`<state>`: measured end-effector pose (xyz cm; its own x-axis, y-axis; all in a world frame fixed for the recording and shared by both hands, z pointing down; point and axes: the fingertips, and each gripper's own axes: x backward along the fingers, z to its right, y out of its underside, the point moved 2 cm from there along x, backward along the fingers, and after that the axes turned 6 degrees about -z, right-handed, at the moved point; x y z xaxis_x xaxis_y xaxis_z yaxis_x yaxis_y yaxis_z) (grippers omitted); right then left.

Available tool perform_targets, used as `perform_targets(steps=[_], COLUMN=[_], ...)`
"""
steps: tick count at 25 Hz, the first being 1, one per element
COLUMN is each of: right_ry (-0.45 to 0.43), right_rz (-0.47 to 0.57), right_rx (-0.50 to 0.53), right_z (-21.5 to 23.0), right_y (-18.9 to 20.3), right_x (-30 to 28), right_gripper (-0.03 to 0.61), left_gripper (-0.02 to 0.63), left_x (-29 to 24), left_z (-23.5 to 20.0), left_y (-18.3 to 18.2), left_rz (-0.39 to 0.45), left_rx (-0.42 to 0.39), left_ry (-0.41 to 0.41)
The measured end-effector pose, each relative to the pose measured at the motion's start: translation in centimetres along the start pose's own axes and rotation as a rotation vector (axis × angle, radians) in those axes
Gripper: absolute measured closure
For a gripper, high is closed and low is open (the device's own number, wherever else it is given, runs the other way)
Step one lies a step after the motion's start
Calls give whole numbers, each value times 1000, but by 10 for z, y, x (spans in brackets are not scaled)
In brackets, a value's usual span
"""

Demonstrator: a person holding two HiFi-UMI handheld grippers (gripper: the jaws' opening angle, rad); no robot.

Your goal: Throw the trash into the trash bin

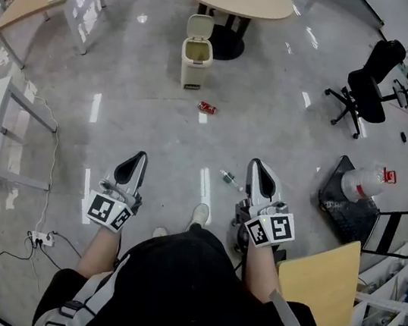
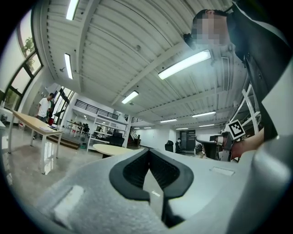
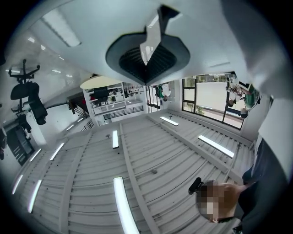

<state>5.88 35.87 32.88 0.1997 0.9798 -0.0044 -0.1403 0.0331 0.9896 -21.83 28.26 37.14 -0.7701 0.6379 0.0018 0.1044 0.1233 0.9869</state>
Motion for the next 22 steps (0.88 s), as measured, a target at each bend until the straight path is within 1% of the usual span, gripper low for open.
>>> perform_targets(steps=[4, 7, 10, 16, 19, 22], right_ry=[4, 12, 19, 53, 82, 114], right_rz=[-20, -5, 13, 29, 23, 5], right_rx=[-14, -15, -11, -4, -14, -31], right_z=[54, 87, 115, 179, 200, 218], right_y=[9, 5, -3, -17, -12, -2], right_x=[-17, -27, -35, -27, -23, -22], right_gripper=[574, 574, 574, 574, 574, 574], left_gripper=[612, 614, 614, 614, 613, 614], left_x=[-40, -68, -100, -169, -193, -212], left_z=[4, 4, 9, 42, 50, 52], left_y=[-15, -26, -27, -22, -18, -13], left_rz=[32, 46, 49, 39, 32, 14], left_rx=[-35, -54, -53, -50, -33, -23], left_ry=[-14, -23, -23, 38, 70, 85])
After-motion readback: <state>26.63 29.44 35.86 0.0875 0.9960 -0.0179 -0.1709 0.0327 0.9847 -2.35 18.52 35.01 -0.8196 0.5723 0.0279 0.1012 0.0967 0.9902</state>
